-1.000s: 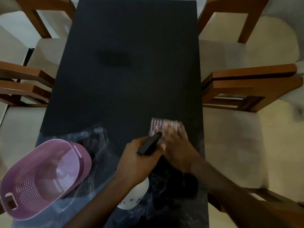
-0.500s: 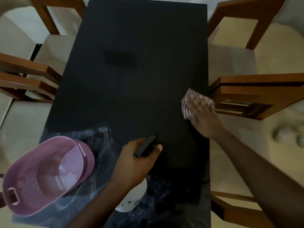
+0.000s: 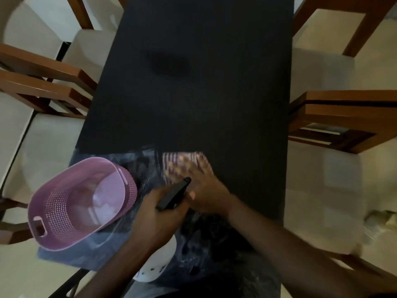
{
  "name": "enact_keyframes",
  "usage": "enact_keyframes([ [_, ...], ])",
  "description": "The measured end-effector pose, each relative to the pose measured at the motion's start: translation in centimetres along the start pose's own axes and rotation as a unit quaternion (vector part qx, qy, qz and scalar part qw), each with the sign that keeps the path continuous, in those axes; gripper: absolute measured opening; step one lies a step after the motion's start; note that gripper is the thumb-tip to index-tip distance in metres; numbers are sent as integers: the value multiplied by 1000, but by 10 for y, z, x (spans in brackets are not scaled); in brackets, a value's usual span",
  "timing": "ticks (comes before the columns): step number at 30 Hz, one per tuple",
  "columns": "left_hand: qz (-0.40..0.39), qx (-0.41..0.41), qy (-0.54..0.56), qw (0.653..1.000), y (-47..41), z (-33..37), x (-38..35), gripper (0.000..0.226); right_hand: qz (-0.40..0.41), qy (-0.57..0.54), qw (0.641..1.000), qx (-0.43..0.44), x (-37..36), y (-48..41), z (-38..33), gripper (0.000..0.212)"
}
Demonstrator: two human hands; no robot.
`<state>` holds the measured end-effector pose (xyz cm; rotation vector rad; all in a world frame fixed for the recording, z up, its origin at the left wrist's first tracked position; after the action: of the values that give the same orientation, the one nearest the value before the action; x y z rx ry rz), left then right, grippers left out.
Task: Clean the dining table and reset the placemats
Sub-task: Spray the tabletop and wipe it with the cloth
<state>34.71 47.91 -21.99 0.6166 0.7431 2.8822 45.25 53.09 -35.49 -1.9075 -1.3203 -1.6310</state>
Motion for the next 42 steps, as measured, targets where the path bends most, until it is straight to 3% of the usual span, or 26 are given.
enact_keyframes([
  [2, -8, 2, -1, 1000, 8, -12, 3, 26, -15, 8, 999, 27, -25, 51, -28, 57],
  [4, -18, 14, -3, 1000, 14, -26, 7, 26, -16, 13, 1000, 22, -41, 107, -27, 64],
  [8, -36, 30, -6, 999, 32, -42, 13, 41, -24, 37, 995, -92, -48, 187, 32, 75],
  [13, -47, 38, 2, 998, 58, -59, 20, 38, 7, -78, 951, -298, -28, 166, 86, 70],
  [16, -40, 43, -11, 998, 74, -75, 27, 40, 23, -140, 926, -348, -20, 109, 64, 68],
  [19, -39, 51, -11, 998, 90, -89, 34, 35, 3, -156, 939, -306, -19, 56, -5, 68],
  [22, -43, 55, -27, 997, 109, -102, 41, 37, -32, -107, 975, -193, -41, 29, -104, 71],
  [25, -42, 42, -33, 998, 126, -111, 47, 28, -25, -62, 992, -104, -79, 50, -178, 72],
  [28, -58, 42, -49, 996, 138, -126, 49, 26, -28, -44, 995, -91, -109, 108, -197, 67],
  [32, -62, 47, -52, 996, 153, -141, 50, 36, -41, -34, 980, -190, -118, 190, -157, 66],
  [36, -74, 42, -42, 995, 163, -146, 50, 35, -15, -78, 922, -378, -110, 239, -94, 69],
  [40, -78, 33, -50, 995, 170, -145, 47, 30, 43, -147, 867, -474, -91, 191, -84, 68],
  [42, -75, 31, -50, 995, 170, -146, 46, 31, 41, -161, 876, -452, -85, 149, -109, 68],
])
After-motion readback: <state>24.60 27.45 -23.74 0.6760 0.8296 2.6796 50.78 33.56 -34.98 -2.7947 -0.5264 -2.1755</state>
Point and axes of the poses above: each hand's wrist, its own y-axis away from the middle knuckle, its own x-axis out of the back of the hand, z = x × y, the point moved 6 cm from there along -y, towards the middle knuckle, and after that the axes turned 7 degrees about -z, right-handed, at the moved point
